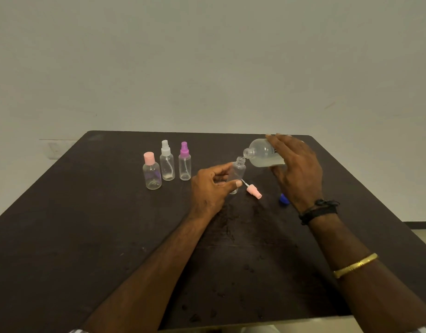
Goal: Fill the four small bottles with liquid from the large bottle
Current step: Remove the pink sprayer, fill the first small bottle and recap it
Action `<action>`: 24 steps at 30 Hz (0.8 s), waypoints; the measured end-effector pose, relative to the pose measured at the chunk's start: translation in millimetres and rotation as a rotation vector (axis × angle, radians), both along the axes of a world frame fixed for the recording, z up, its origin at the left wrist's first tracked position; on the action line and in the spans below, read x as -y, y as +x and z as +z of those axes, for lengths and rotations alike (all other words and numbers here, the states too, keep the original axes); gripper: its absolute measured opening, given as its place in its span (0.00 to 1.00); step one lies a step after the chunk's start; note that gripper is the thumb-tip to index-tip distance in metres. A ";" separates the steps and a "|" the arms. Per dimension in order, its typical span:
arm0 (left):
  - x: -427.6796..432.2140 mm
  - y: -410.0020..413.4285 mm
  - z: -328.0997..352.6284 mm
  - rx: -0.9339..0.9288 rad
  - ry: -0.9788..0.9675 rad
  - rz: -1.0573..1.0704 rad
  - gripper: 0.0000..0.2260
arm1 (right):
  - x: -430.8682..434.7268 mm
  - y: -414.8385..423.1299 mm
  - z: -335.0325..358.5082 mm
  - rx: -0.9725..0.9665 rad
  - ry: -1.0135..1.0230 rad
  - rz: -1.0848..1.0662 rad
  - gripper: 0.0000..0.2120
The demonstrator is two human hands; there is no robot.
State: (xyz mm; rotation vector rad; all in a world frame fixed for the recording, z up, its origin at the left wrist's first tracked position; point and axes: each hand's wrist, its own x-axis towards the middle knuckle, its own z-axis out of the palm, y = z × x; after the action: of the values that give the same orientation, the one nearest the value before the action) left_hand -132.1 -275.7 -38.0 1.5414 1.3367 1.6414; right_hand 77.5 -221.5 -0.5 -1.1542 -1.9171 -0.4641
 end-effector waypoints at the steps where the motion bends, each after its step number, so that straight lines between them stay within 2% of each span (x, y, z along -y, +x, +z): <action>1: -0.2 -0.1 -0.2 0.000 -0.002 0.001 0.23 | -0.3 0.4 -0.1 0.002 -0.002 -0.001 0.30; 24: -2.2 -0.4 -3.1 0.003 -0.016 -0.021 0.22 | 0.6 1.1 2.6 0.020 0.004 -0.016 0.30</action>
State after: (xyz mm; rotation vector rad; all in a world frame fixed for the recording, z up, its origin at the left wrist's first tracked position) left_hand -132.6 -273.5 -41.2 1.5383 1.3253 1.6156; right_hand 78.6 -222.1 2.2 -1.1676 -1.9242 -0.4899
